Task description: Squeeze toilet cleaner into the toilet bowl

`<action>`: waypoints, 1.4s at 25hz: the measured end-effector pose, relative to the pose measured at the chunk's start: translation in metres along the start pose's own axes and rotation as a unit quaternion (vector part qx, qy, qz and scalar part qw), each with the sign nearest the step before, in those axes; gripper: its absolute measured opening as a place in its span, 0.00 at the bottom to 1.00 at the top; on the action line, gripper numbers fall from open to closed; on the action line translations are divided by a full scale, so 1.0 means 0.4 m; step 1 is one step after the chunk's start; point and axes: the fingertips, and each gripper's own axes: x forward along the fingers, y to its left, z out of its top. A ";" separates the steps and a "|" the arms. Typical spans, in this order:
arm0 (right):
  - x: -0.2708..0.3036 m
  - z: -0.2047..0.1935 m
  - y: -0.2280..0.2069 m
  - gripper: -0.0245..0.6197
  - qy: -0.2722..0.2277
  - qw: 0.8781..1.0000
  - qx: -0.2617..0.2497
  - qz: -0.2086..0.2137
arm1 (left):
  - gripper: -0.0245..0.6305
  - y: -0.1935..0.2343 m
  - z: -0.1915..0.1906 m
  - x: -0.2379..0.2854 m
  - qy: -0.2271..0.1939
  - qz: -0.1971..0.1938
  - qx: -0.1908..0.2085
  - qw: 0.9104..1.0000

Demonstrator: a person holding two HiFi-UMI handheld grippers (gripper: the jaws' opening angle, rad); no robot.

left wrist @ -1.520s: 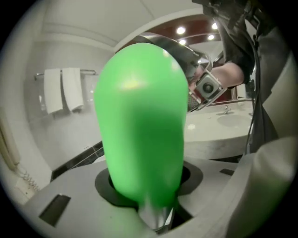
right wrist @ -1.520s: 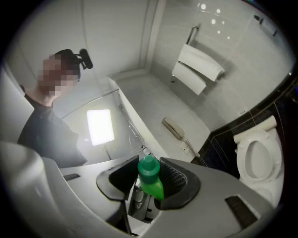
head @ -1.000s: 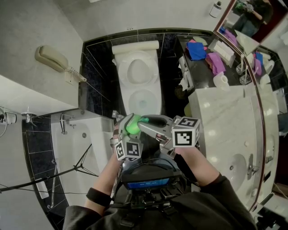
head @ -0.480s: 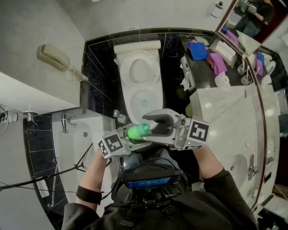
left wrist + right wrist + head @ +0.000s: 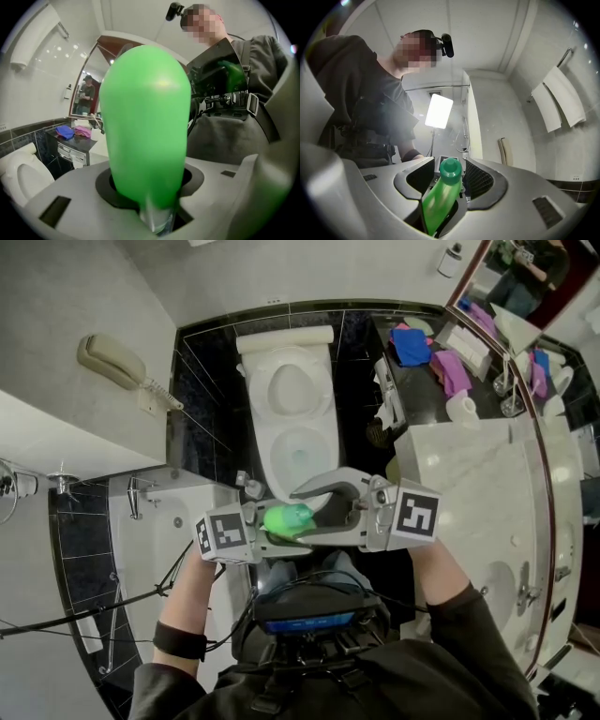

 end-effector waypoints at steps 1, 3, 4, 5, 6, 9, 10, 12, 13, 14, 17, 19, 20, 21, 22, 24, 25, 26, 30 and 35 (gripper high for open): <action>0.003 0.000 0.003 0.37 0.000 1.000 0.000 0.001 | 0.32 -0.003 0.002 0.001 0.000 -0.003 0.001 1.000; 0.006 0.002 0.007 0.30 -0.003 1.000 0.004 0.002 | 0.32 -0.009 0.003 0.004 0.000 -0.007 0.002 1.000; 0.007 0.002 0.008 0.29 -0.005 1.000 0.008 0.001 | 0.32 -0.011 0.002 0.006 0.000 -0.008 0.002 1.000; 0.007 0.002 0.007 0.29 -0.007 1.000 0.012 0.000 | 0.32 -0.012 0.002 0.007 0.000 -0.008 0.001 1.000; 0.007 0.000 0.006 0.29 -0.008 1.000 0.018 -0.004 | 0.32 -0.012 0.000 0.008 -0.001 -0.005 0.000 1.000; 0.004 -0.017 -0.004 0.29 -0.006 0.999 0.044 -0.022 | 0.32 0.008 -0.011 0.010 0.004 0.026 0.001 1.000; 0.001 -0.025 -0.008 0.29 -0.003 0.998 0.057 -0.030 | 0.32 0.021 -0.017 0.011 0.009 0.047 0.002 0.999; -0.005 -0.043 -0.020 0.29 0.002 0.995 0.086 -0.047 | 0.32 0.055 -0.027 0.009 0.020 0.104 0.002 0.994; -0.008 -0.051 -0.027 0.29 0.003 0.993 0.101 -0.056 | 0.33 0.075 -0.033 0.007 0.026 0.136 0.004 0.990; -0.012 -0.061 -0.036 0.29 0.003 0.991 0.114 -0.066 | 0.33 0.095 -0.042 0.006 0.032 0.166 0.012 0.986; -0.024 -0.098 -0.069 0.30 0.004 0.986 0.137 -0.099 | 0.33 0.146 -0.076 -0.003 0.046 0.245 0.030 0.968; -0.024 -0.120 -0.071 0.30 0.015 0.979 0.169 -0.110 | 0.33 0.170 -0.111 -0.012 0.057 0.297 0.027 0.953; -0.024 -0.130 -0.069 0.30 0.020 0.976 0.186 -0.113 | 0.33 0.181 -0.128 -0.016 0.062 0.321 0.028 0.944; -0.026 -0.139 -0.069 0.30 0.022 0.972 0.201 -0.117 | 0.33 0.190 -0.139 -0.020 0.068 0.344 0.033 0.936; -0.028 -0.148 -0.071 0.30 0.021 0.969 0.214 -0.121 | 0.33 0.199 -0.145 -0.024 0.072 0.366 0.041 0.927; -0.035 -0.167 -0.082 0.30 0.015 0.963 0.232 -0.135 | 0.32 0.214 -0.152 -0.036 0.078 0.407 0.055 0.908; -0.036 -0.175 -0.085 0.30 0.013 0.960 0.243 -0.140 | 0.32 0.220 -0.156 -0.040 0.079 0.424 0.058 0.900; -0.037 -0.182 -0.087 0.29 0.012 0.956 0.254 -0.144 | 0.32 0.226 -0.161 -0.043 0.081 0.439 0.060 0.893; -0.040 -0.211 -0.092 0.29 0.015 0.937 0.309 -0.159 | 0.32 0.245 -0.185 -0.060 0.098 0.498 0.074 0.858; -0.046 -0.239 -0.095 0.29 0.020 0.915 0.362 -0.176 | 0.32 0.258 -0.203 -0.080 0.122 0.538 0.090 0.830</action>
